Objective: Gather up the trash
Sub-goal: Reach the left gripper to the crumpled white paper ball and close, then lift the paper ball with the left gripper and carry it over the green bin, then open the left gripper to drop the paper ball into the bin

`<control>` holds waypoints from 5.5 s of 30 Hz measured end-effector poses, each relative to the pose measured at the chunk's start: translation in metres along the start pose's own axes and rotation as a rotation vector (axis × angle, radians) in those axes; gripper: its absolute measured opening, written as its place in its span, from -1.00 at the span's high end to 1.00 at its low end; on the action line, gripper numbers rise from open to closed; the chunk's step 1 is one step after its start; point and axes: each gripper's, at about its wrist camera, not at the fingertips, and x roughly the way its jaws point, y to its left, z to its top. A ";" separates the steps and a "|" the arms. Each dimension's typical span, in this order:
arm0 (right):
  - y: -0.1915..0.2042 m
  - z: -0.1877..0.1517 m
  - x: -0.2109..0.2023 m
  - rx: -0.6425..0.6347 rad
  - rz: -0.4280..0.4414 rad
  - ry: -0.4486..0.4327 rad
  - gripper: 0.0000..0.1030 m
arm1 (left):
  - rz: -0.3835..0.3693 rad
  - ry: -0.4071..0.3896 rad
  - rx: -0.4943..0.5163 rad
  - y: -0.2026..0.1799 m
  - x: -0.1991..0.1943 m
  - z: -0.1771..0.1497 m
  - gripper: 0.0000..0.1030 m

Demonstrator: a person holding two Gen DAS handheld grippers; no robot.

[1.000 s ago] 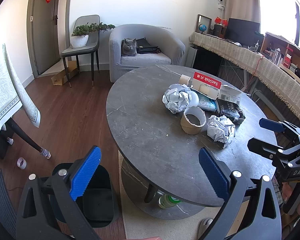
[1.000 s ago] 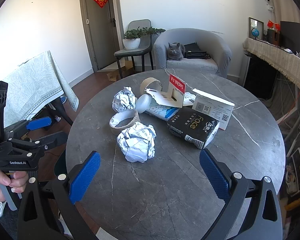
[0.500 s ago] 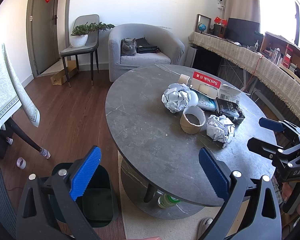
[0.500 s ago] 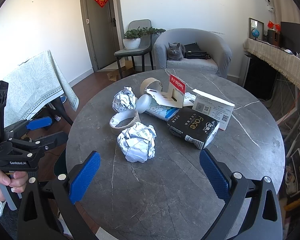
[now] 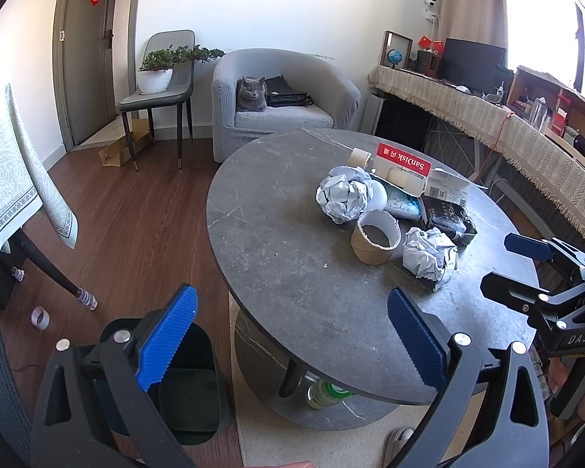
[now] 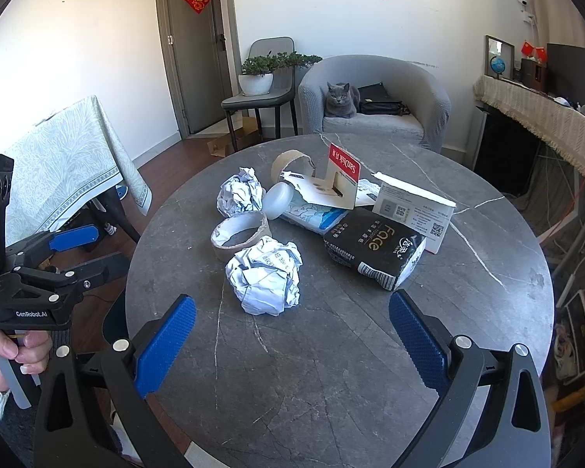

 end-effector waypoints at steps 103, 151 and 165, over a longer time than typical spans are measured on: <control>0.045 0.042 0.092 -0.058 0.070 0.158 -0.02 | -0.116 -0.022 -0.118 0.084 0.017 0.034 -0.01; 0.198 0.077 0.141 -0.189 0.315 0.175 0.07 | 0.079 0.345 -0.220 0.240 0.060 -0.076 -0.08; 0.241 0.065 0.170 -0.247 0.351 0.238 0.07 | 0.093 0.259 -0.225 0.268 0.026 -0.065 -0.15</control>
